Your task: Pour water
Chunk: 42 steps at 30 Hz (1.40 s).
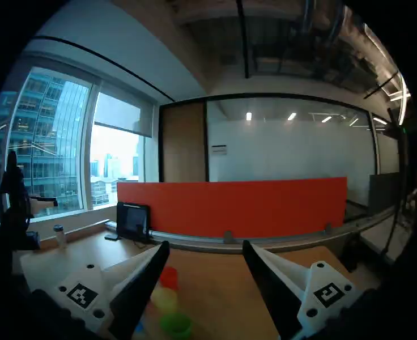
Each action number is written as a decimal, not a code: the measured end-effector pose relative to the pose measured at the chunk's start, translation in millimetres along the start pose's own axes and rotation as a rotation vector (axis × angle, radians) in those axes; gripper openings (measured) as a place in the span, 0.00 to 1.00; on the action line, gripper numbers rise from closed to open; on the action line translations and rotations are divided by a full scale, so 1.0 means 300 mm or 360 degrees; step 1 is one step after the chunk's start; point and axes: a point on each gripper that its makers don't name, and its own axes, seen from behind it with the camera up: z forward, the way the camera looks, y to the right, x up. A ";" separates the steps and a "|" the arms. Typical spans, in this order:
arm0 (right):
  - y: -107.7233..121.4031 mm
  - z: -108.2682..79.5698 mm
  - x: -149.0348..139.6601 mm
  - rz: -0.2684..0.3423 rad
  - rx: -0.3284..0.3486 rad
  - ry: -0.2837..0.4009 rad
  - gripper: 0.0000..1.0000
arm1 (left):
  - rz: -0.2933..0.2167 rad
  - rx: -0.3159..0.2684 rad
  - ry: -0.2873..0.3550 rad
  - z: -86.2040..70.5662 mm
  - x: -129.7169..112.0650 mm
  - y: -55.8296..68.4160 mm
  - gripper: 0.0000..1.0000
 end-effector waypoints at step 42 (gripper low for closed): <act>-0.214 -0.056 -0.089 -0.0177 0.0516 -0.0279 0.99 | 0.0083 -0.0530 -0.0232 -0.042 -0.128 0.175 0.99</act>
